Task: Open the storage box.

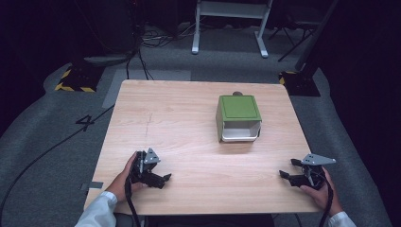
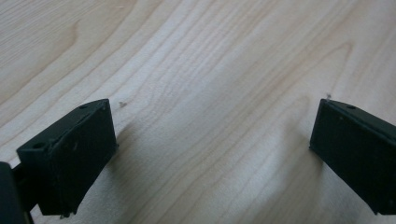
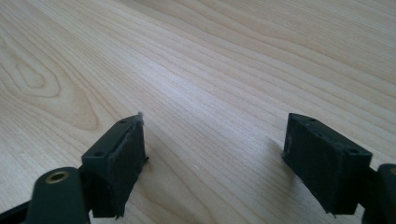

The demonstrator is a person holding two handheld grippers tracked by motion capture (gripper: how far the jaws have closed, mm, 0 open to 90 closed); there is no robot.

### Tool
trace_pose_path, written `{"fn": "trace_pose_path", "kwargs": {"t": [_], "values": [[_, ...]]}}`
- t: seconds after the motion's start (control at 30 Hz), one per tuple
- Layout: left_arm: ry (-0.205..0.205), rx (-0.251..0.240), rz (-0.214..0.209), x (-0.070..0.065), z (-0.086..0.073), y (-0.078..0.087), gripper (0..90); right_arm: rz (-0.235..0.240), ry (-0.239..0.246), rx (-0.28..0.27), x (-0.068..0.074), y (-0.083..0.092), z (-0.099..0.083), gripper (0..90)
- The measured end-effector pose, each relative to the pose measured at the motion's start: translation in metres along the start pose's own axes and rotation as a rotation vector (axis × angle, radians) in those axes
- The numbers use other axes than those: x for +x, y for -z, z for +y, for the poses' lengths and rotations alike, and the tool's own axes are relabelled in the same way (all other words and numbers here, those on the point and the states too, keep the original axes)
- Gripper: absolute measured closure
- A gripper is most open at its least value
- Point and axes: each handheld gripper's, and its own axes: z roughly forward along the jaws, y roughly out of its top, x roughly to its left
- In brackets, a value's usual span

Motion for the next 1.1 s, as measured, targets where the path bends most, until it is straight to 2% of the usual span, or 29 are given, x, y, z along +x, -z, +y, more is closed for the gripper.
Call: {"fn": "trace_pose_path", "kwargs": {"t": [0.07, 0.23, 0.3, 0.37, 0.43, 0.5, 0.6, 0.63, 0.67, 0.83, 1.0, 1.1], "values": [[-0.019, 0.001, -0.026, 0.001, -0.001, 0.001, 0.5, 0.0, 0.001, 0.003, 0.0, 0.0, 0.001, 20.6], [-0.049, 0.001, -0.051, 0.004, -0.002, 0.002, 0.4, 0.001, 0.004, 0.004, 0.0, -0.002, 0.002, 19.5], [-0.064, 0.001, -0.064, 0.006, -0.002, 0.002, 0.4, 0.007, 0.011, 0.022, -0.001, -0.003, 0.004, 18.3], [-0.069, 0.001, -0.068, 0.007, -0.003, 0.002, 0.4, 0.008, 0.015, 0.03, -0.001, -0.003, 0.005, 18.1], [-0.065, 0.001, -0.064, 0.007, -0.004, 0.003, 0.5, 0.009, 0.031, 0.077, -0.002, -0.002, 0.011, 18.3], [-0.063, 0.001, -0.065, 0.008, -0.004, 0.004, 0.5, 0.012, 0.042, 0.079, -0.001, -0.002, 0.014, 18.7], [-0.068, 0.001, -0.069, 0.01, -0.005, 0.004, 0.4, 0.014, 0.038, 0.05, -0.001, 0.0, 0.02, 18.5], [-0.065, 0.004, -0.064, 0.011, -0.005, 0.004, 0.4, 0.024, 0.029, 0.003, -0.001, 0.003, 0.03, 18.2], [-0.057, 0.002, -0.06, 0.011, -0.005, 0.004, 0.4, 0.025, 0.031, -0.004, -0.001, 0.004, 0.033, 18.1], [-0.046, 0.002, -0.045, 0.013, -0.006, 0.006, 0.5, 0.042, 0.074, -0.06, 0.002, 0.007, 0.063, 18.3], [-0.041, 0.001, -0.045, 0.013, -0.007, 0.006, 0.5, 0.057, 0.121, -0.09, 0.01, 0.003, 0.084, 20.5], [-0.041, 0.003, -0.045, 0.013, -0.007, 0.006, 0.5, 0.064, 0.142, -0.089, 0.015, -0.001, 0.093, 23.8]]}}
